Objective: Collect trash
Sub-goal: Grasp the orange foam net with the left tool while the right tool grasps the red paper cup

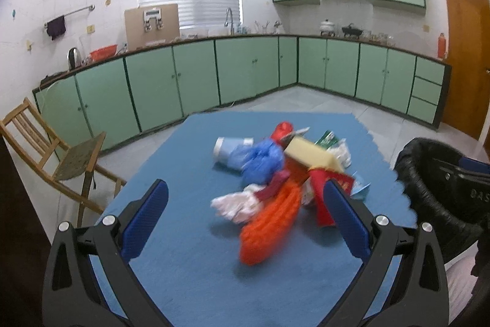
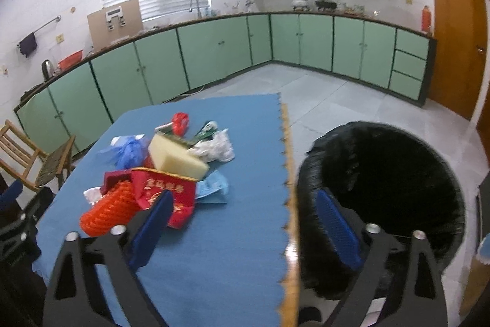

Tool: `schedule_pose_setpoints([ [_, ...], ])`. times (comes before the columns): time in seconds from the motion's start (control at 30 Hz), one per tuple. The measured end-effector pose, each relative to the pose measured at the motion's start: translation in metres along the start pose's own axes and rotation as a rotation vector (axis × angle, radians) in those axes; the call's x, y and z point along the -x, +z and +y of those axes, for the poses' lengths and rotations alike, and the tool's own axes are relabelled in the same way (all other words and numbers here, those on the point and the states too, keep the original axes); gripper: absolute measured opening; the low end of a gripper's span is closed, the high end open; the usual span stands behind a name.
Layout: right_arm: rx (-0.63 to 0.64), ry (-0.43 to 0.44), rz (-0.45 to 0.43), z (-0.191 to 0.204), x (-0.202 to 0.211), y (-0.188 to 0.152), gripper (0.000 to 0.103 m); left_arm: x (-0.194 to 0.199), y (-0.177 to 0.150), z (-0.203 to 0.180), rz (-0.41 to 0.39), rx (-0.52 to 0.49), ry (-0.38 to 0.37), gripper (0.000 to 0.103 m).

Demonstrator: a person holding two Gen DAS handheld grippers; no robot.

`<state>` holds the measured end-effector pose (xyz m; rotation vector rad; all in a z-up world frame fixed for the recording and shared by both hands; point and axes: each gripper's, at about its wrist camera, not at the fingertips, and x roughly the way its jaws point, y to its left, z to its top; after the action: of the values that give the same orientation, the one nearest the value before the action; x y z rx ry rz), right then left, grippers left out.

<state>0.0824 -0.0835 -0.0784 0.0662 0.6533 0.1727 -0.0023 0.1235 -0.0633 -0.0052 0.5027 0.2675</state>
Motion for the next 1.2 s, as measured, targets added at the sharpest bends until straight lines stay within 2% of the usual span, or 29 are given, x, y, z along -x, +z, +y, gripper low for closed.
schedule_pose_setpoints([
  [0.27, 0.071, 0.023, 0.059, 0.047, -0.047, -0.012, 0.084, -0.028, -0.020, 0.021, 0.051, -0.009, 0.025, 0.098],
  [0.5, 0.094, 0.067, 0.129, 0.070, -0.081, -0.024, 0.084, -0.044, -0.030, 0.035, 0.084, -0.013, 0.043, 0.098],
  [0.97, 0.128, 0.142, 0.189, 0.095, -0.101, -0.026, 0.084, -0.066, -0.037, 0.050, 0.134, 0.014, 0.046, 0.098],
  [1.2, 0.131, 0.119, 0.222, 0.099, -0.111, -0.029, 0.087, -0.071, -0.039, 0.057, 0.140, 0.024, 0.057, 0.098],
])
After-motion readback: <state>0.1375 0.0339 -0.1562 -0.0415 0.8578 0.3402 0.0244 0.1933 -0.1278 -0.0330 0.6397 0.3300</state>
